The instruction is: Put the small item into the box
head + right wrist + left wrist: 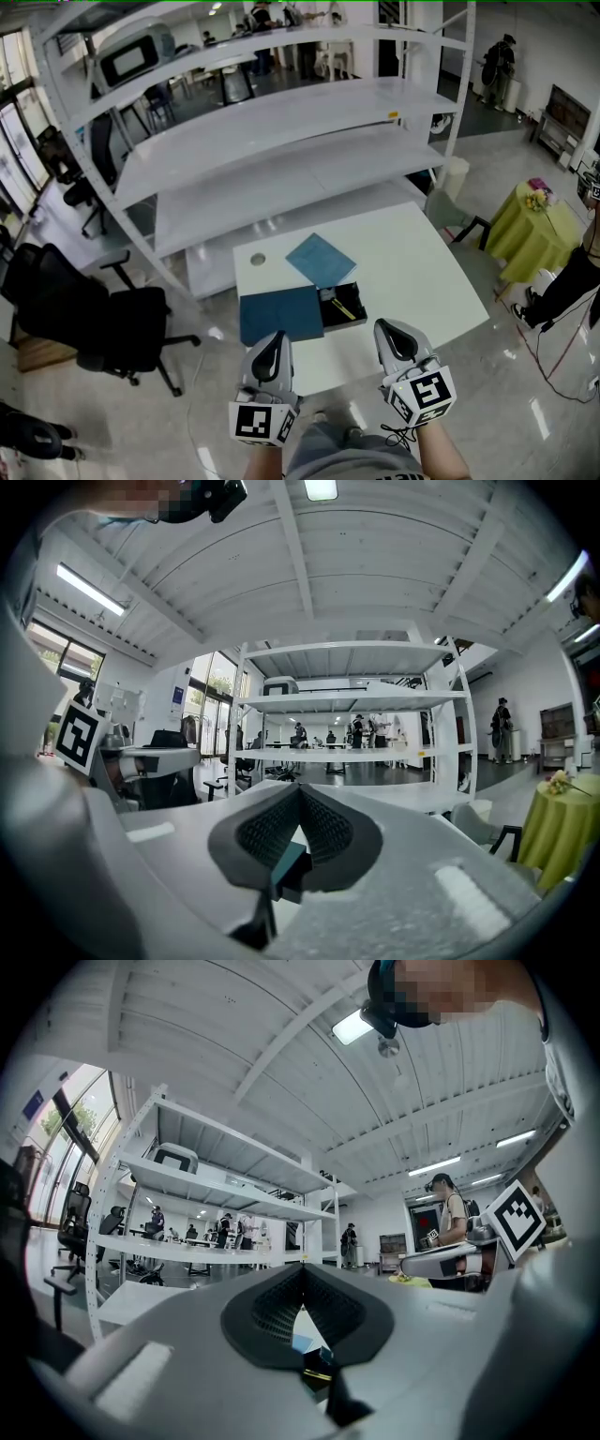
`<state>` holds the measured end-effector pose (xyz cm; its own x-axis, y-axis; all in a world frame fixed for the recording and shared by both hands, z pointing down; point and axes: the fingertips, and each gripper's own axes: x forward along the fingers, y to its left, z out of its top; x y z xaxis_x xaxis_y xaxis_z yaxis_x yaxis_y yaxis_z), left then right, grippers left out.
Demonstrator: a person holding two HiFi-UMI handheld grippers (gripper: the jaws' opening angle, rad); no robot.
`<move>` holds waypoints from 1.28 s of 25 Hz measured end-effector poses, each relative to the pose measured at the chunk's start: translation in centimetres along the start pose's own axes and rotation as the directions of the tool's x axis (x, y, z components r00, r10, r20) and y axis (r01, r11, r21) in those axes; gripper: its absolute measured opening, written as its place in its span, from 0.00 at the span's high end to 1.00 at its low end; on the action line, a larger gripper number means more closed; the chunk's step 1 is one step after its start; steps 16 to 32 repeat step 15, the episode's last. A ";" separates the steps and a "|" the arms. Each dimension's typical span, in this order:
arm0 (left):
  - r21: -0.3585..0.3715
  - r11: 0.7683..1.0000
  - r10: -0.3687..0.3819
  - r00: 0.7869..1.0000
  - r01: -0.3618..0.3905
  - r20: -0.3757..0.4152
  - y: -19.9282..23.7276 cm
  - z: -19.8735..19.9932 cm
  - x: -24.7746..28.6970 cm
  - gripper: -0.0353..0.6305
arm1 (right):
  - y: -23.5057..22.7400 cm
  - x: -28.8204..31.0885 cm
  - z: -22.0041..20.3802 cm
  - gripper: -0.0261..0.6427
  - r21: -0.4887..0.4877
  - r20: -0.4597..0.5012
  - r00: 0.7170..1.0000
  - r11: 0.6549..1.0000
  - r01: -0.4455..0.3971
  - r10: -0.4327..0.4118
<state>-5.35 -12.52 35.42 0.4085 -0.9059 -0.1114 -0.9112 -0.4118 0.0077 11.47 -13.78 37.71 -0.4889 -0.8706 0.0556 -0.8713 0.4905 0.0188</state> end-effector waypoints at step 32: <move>-0.012 1.000 0.002 1.000 -0.002 0.007 0.5 -0.1 0.1 0.93 | 0.2 0.6 0.1 0.96 0.005 0.017 1.000 1.000 -0.010 0.010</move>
